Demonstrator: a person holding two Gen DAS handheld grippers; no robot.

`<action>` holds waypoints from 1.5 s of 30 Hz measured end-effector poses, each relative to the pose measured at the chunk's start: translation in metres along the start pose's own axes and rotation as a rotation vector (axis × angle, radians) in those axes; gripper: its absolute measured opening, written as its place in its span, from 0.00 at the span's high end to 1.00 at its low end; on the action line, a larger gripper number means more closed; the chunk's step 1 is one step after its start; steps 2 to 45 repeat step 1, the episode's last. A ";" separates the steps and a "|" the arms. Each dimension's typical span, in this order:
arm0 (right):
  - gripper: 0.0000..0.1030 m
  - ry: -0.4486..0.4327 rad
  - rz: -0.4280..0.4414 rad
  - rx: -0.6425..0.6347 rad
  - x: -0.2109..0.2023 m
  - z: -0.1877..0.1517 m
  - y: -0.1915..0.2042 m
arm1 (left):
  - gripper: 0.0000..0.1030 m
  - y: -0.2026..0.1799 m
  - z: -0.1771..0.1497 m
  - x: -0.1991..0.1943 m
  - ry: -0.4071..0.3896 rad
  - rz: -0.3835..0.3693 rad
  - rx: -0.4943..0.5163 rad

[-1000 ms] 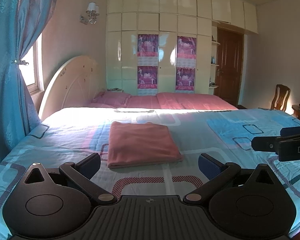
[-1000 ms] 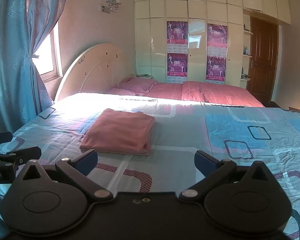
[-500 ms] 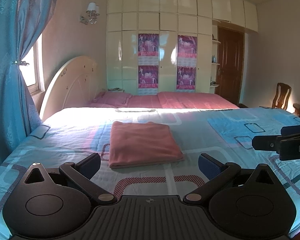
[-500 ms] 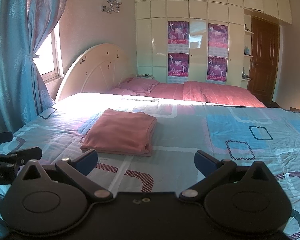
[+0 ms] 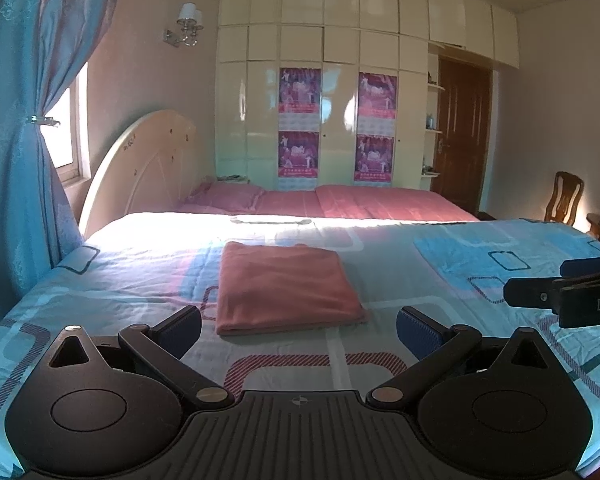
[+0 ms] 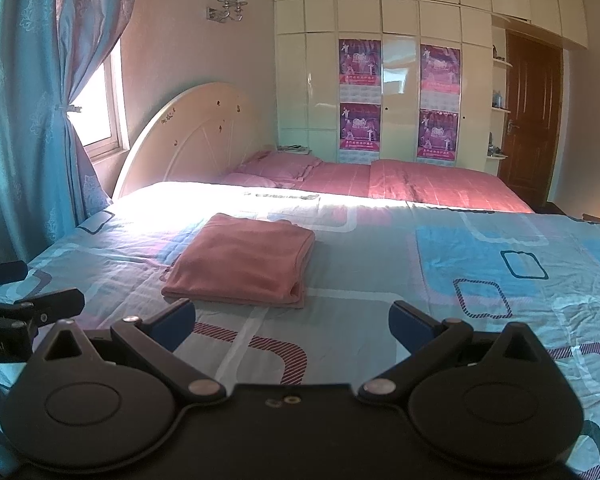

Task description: Fold small clothes

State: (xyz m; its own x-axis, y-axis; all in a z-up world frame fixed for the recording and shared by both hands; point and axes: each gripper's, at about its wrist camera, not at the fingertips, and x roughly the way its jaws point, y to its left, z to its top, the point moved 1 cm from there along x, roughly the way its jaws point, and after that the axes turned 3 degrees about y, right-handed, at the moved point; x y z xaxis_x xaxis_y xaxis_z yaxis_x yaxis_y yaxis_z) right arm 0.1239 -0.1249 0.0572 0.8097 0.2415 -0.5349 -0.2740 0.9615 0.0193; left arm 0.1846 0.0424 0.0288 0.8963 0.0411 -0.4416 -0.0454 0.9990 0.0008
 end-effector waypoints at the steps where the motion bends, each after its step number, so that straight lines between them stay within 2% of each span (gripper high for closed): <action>1: 0.00 -0.001 0.002 0.001 0.000 0.000 -0.001 | 0.01 0.000 0.000 0.000 0.002 -0.004 -0.002; 45: 0.00 -0.001 0.002 0.001 0.000 0.000 -0.001 | 0.01 0.000 0.000 0.000 0.002 -0.004 -0.002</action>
